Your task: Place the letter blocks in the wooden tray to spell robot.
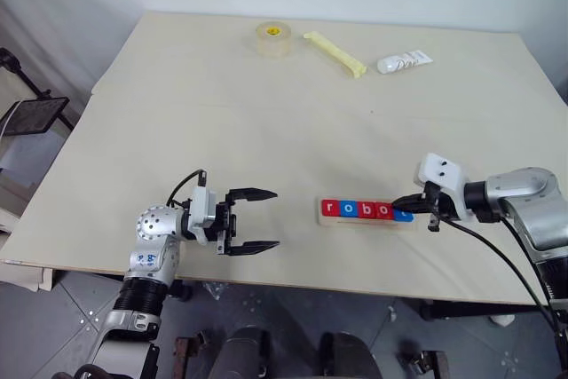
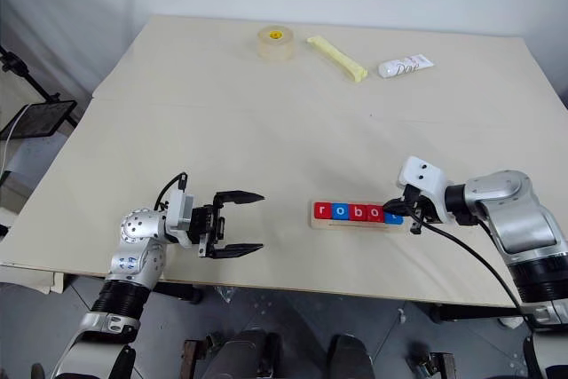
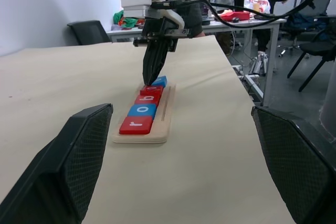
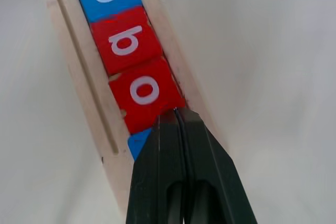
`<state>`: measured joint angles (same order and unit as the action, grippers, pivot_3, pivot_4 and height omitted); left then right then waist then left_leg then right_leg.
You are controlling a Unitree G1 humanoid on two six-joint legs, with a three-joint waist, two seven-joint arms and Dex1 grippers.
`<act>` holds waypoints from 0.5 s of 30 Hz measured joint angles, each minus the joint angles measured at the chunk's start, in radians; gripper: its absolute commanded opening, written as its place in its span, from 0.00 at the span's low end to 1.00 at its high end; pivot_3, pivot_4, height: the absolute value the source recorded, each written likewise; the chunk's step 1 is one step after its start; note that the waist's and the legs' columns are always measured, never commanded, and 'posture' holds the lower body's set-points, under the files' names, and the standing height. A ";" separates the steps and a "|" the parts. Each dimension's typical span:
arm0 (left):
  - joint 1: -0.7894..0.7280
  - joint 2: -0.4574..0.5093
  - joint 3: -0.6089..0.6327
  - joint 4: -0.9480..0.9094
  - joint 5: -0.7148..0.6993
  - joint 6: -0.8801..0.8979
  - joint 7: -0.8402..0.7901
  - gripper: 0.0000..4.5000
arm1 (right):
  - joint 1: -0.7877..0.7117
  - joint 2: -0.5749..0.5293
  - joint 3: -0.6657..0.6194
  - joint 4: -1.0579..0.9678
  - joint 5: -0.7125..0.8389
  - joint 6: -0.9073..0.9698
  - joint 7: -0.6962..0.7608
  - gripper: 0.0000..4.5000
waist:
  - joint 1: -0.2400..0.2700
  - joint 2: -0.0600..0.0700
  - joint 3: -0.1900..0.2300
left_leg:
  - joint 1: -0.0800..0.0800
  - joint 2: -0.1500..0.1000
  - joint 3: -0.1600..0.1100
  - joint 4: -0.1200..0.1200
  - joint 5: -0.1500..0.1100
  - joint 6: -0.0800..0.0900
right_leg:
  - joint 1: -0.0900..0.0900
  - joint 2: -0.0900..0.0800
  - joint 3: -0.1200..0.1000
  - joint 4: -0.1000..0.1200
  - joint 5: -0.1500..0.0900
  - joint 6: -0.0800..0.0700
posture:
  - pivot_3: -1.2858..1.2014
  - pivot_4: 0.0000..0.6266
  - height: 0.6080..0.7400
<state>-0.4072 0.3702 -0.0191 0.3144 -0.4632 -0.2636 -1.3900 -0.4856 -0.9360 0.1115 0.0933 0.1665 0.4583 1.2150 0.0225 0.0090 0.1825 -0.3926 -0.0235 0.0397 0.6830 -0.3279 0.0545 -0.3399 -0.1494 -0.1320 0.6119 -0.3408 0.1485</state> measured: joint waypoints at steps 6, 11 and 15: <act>-0.001 -0.001 0.000 0.001 0.000 0.000 0.000 1.00 | 0.000 0.000 -0.007 -0.021 0.023 0.049 -0.003 0.01 | 0.000 0.000 0.000 | 0.000 0.000 0.000 0.000 0.000 0.000 | 0.000 0.000 0.000 0.000 0.000 0.000 | 0.52 0.24 1.00; -0.005 -0.002 0.000 0.003 0.000 0.000 -0.001 1.00 | -0.016 0.000 -0.056 -0.074 0.065 0.097 -0.017 0.01 | 0.000 0.000 0.000 | 0.000 0.000 0.000 0.000 0.000 0.000 | 0.000 0.000 0.000 0.000 0.000 0.000 | 0.52 0.24 1.00; -0.008 -0.002 0.000 0.005 0.000 0.000 -0.001 1.00 | -0.002 -0.025 -0.080 -0.110 0.091 0.124 -0.007 0.01 | 0.003 0.000 0.000 | -0.001 0.000 -0.001 0.000 0.000 0.000 | 0.000 0.000 0.000 0.000 0.000 0.000 | 0.52 0.24 1.00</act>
<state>-0.4148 0.3678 -0.0195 0.3194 -0.4631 -0.2639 -1.3909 -0.4873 -0.9612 0.0318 -0.0171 0.2575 0.5824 1.2077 0.0258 0.0090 0.1826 -0.3932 -0.0238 0.0392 0.6830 -0.3280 0.0546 -0.3402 -0.1496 -0.1319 0.6117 -0.3408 0.1485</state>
